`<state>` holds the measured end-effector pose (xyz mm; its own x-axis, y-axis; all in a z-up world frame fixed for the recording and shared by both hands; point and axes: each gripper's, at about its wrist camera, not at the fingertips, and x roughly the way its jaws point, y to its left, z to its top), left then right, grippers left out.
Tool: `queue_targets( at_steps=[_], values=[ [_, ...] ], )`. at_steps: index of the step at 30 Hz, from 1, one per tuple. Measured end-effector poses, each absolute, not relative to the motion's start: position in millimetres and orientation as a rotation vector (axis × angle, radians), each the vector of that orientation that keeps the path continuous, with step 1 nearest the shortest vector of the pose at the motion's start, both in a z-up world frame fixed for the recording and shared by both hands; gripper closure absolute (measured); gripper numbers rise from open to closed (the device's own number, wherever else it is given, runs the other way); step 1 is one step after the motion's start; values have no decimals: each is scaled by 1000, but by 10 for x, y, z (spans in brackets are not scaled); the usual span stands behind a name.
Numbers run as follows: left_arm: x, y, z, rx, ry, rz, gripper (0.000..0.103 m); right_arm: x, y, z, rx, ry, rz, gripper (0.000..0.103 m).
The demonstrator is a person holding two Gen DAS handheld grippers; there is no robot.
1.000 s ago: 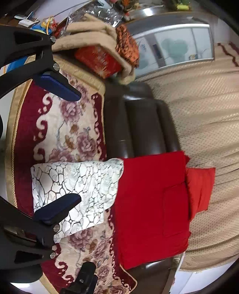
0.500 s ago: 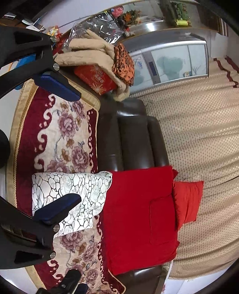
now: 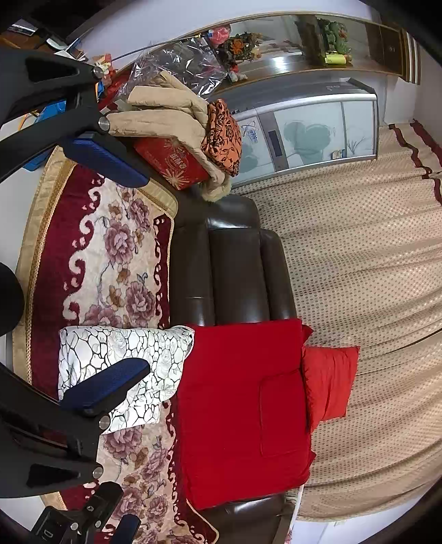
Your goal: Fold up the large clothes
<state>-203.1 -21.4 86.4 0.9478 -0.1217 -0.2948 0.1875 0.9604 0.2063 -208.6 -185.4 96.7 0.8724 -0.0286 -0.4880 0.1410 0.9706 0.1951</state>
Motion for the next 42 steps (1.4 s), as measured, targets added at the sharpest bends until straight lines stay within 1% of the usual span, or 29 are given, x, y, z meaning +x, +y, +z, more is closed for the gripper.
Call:
queue_targets(
  at_steps=[12,26,42],
  values=[
    [-2179,-101,954,231,258,-151,3,-2169,-1701,1118,196,483,-102,27],
    [-2197,-78,996,237,241,-122,3,-2102,-1640,1134,192,508,-94,27],
    [-1764,-182,831,256,301,-120,3,-1802,-1678,1015,206,562,-96,27]
  ],
)
